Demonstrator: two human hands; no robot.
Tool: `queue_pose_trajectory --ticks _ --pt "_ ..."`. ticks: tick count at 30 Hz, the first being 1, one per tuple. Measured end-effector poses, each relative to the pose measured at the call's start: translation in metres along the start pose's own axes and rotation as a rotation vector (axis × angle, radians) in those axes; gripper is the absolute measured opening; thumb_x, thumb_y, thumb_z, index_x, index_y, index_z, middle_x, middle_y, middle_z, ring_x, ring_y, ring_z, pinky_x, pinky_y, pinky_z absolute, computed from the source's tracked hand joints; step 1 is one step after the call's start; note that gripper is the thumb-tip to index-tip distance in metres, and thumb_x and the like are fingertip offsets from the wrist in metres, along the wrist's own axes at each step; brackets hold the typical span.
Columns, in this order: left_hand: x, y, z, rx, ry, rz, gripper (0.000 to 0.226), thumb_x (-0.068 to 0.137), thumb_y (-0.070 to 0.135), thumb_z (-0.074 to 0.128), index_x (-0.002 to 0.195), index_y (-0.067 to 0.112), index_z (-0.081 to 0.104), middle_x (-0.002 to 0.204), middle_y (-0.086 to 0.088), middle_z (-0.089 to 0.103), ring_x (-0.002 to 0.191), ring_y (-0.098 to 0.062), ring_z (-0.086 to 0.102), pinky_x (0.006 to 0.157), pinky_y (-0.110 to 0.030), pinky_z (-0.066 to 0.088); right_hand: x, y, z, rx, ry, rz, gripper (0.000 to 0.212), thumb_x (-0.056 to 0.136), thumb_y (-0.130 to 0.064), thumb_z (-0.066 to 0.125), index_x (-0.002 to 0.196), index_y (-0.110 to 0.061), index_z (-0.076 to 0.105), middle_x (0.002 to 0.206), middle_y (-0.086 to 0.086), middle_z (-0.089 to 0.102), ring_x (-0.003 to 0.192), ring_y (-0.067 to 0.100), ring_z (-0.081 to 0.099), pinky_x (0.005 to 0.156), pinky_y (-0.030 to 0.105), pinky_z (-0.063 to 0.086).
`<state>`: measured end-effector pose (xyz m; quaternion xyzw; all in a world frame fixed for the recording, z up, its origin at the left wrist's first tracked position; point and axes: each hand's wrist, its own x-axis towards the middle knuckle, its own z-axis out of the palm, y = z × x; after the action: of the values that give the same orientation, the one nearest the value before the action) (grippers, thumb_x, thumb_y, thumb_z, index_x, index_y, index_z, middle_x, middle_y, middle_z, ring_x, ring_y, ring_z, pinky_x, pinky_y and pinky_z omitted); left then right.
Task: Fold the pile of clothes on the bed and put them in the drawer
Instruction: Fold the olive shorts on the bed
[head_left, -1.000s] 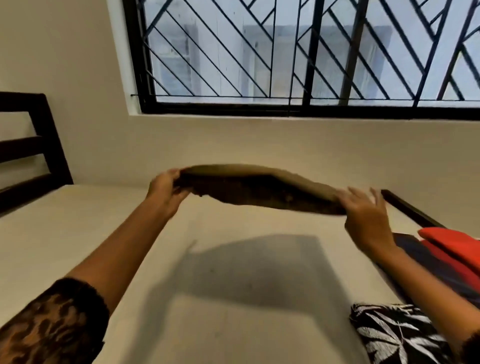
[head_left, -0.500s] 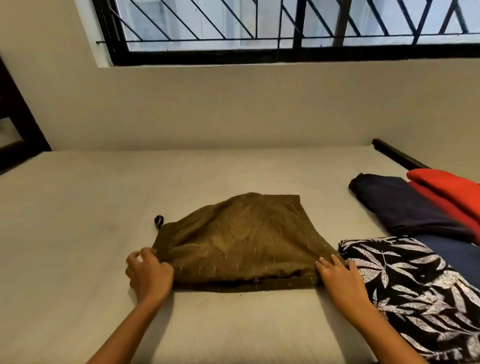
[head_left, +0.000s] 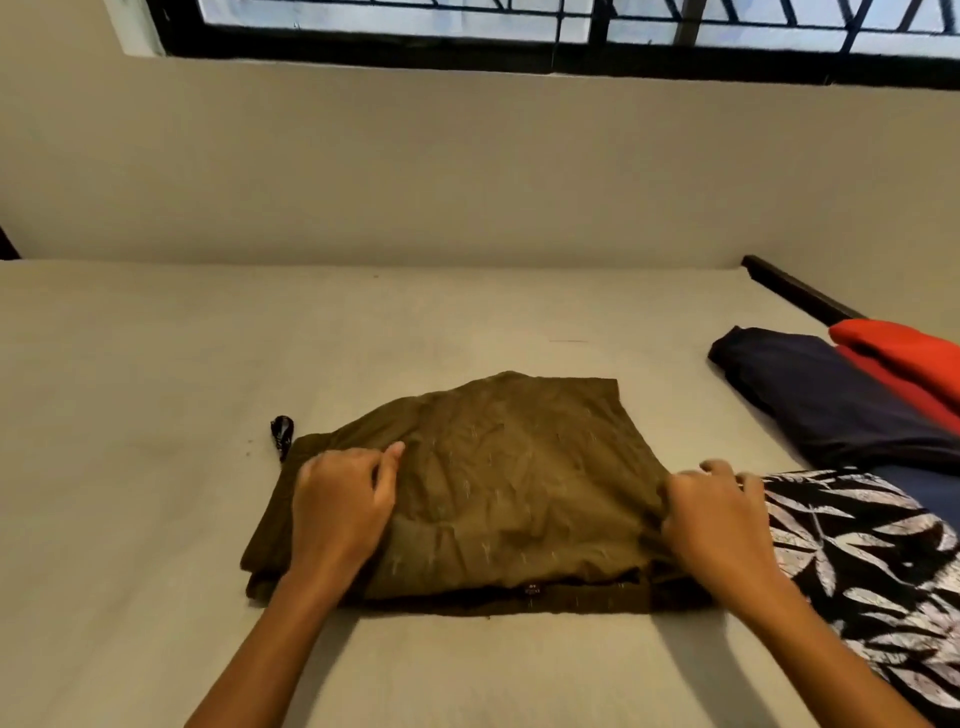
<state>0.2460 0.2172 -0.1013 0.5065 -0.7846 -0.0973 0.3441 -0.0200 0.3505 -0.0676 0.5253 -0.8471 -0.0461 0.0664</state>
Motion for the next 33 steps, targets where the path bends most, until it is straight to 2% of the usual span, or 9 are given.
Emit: queue_pose_trajectory --ticks 2,5,8,11,15,18,23,28,33 --pt "0.020 -0.019 0.004 0.042 0.151 0.021 0.026 0.093 0.025 0.053 0.074 0.012 0.067 0.069 -0.003 0.064 0.068 -0.022 0.060 0.083 -0.046 0.048 0.034 -0.011 0.003 0.214 0.098 -0.017 0.020 0.095 -0.025 0.043 0.102 -0.020 0.061 0.109 0.000 0.061 0.113 0.019 0.048 0.098 0.035 0.033" --pt "0.034 -0.033 0.013 0.111 0.009 0.004 0.023 0.091 0.015 0.057 0.111 0.009 0.066 0.110 -0.012 0.067 0.108 -0.033 0.057 0.098 -0.046 0.038 0.088 -0.030 0.015 0.367 0.142 -0.127 0.019 0.095 -0.024 0.050 0.107 -0.013 0.060 0.123 0.008 0.057 0.110 0.022 0.052 0.096 0.037 0.044" --pt "0.037 -0.047 0.026 0.335 -0.286 0.056 0.055 0.095 0.055 0.018 0.146 0.033 0.024 0.154 -0.001 0.021 0.143 -0.027 0.016 0.115 -0.040 0.008 0.132 -0.052 0.029 0.265 0.047 -0.267 0.056 0.090 -0.028 0.060 0.139 -0.014 0.038 0.155 0.008 0.021 0.139 0.027 0.027 0.110 0.042 0.030" --pt "0.036 -0.052 0.033 0.517 -0.441 0.058 0.094 0.049 0.077 -0.037 0.136 0.044 -0.021 0.144 0.003 -0.024 0.142 -0.026 -0.018 0.110 -0.040 -0.015 0.165 -0.059 0.034 0.165 -0.068 -0.304 0.103 0.078 -0.034 0.072 0.151 -0.020 0.001 0.158 0.005 -0.009 0.145 0.026 -0.006 0.116 0.047 0.009" --pt "0.035 -0.054 0.036 0.559 -0.513 -0.009 0.104 0.033 0.081 -0.042 0.129 0.044 -0.032 0.141 0.001 -0.034 0.134 -0.023 -0.033 0.110 -0.043 -0.019 0.199 -0.056 0.032 0.111 -0.292 -0.217 0.133 0.063 -0.046 0.081 0.147 -0.020 -0.019 0.156 0.009 -0.017 0.141 0.029 -0.023 0.111 0.052 -0.012" --pt "0.035 -0.053 0.039 0.579 -0.521 -0.034 0.105 0.031 0.081 -0.042 0.129 0.043 -0.033 0.142 0.002 -0.035 0.134 -0.024 -0.034 0.110 -0.044 -0.019 0.205 -0.061 0.032 0.119 -0.332 -0.216 0.127 0.063 -0.047 0.081 0.150 -0.021 -0.008 0.158 0.012 0.004 0.144 0.034 -0.005 0.112 0.053 -0.009" --pt "0.035 -0.050 0.037 0.553 -0.529 -0.042 0.108 0.029 0.080 -0.042 0.130 0.043 -0.033 0.139 0.001 -0.036 0.128 -0.022 -0.037 0.110 -0.043 -0.020 0.183 -0.054 0.023 0.074 -0.087 -0.314 0.087 0.065 -0.055 0.077 0.133 -0.018 0.037 0.132 0.006 0.048 0.124 0.024 0.038 0.112 0.037 0.019" --pt "0.034 -0.049 0.033 0.530 -0.538 -0.057 0.101 0.040 0.082 -0.039 0.132 0.042 -0.030 0.141 0.001 -0.036 0.129 -0.022 -0.036 0.111 -0.045 -0.018 0.131 -0.034 0.014 0.164 0.334 -0.311 0.021 0.083 -0.019 0.067 0.102 -0.011 0.061 0.098 0.008 0.061 0.093 0.021 0.047 0.099 0.038 0.034" --pt "0.036 -0.028 0.018 0.306 -0.257 -0.143 0.066 0.095 0.053 0.026 0.149 0.015 0.015 0.158 -0.009 -0.007 0.144 -0.029 -0.011 0.115 -0.050 -0.006 0.064 -0.011 0.028 0.134 0.531 -0.293 0.029 0.056 0.007 0.081 0.076 -0.008 0.066 0.070 0.010 0.058 0.064 0.029 0.056 0.075 0.046 0.052"
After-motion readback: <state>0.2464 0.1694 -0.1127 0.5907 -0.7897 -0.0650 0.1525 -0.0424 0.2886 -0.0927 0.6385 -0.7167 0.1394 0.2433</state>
